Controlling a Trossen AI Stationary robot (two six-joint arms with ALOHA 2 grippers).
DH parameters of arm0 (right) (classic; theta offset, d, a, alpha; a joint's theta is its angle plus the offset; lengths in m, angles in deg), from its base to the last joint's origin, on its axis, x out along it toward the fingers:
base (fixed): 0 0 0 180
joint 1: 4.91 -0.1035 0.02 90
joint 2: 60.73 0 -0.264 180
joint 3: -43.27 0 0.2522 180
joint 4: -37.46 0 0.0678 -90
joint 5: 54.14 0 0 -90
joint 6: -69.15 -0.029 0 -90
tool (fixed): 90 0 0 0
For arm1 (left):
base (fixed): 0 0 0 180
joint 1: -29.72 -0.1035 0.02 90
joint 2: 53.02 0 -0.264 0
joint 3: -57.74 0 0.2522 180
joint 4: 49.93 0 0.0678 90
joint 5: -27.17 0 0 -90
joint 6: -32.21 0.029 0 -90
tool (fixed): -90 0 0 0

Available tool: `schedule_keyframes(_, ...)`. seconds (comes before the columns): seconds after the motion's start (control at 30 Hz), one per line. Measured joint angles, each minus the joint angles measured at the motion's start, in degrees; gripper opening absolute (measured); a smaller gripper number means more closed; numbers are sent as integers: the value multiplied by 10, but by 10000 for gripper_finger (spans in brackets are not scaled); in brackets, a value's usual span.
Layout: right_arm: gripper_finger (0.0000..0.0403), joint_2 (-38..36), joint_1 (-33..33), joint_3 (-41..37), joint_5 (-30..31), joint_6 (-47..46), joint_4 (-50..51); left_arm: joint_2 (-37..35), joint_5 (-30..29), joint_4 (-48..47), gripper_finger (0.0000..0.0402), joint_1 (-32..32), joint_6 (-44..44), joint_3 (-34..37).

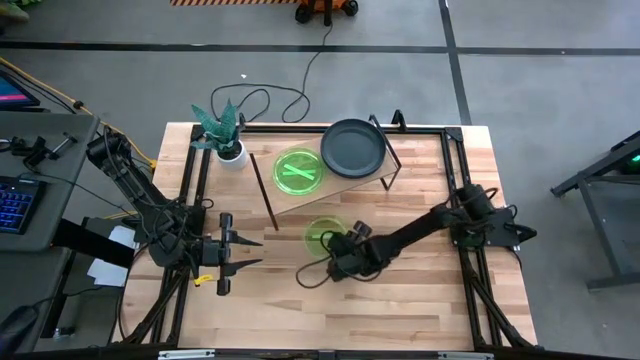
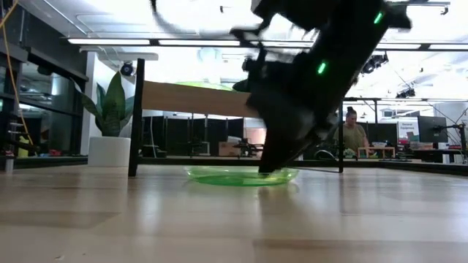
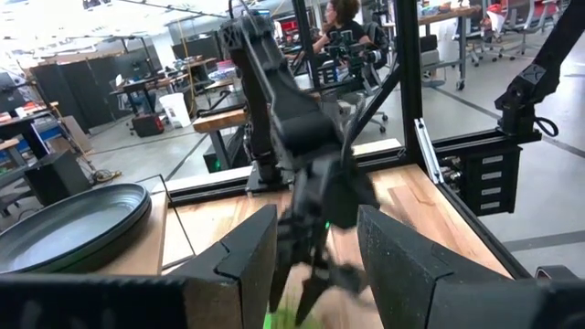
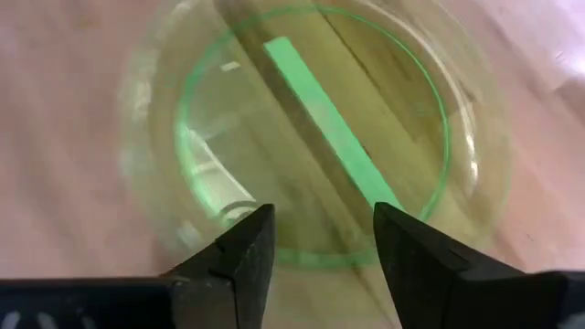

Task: Place and stack plates onto a shelf
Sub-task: Stack the green plate on top of the other green plates on the shelf

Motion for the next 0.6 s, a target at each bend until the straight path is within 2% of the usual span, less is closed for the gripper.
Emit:
schedule_keyframes(0.07, 169, -30, -11, 0, 5, 0, 20, 0, 0, 0, 143, 0, 0, 0)
schedule_keyframes(0.17, 170, -84, -30, 1, 47, -20, 71, 0, 0, 0, 143, 0, 0, 0)
schedule_keyframes(0.27, 170, -127, -50, -7, 95, -62, 108, 0, 0, 0, 143, 0, -1, 0)
schedule_keyframes(0.37, 170, -155, -58, -44, 101, -126, 104, 0, 0, 0, 143, 0, -1, 0)
schedule_keyframes(0.47, 170, -161, -55, -108, 97, -194, 46, 0, 5, 0, 143, 0, -2, 0)
schedule_keyframes(0.6, 170, -162, -31, -216, 76, -246, -143, 0, 6, 0, 143, 0, -2, 0)
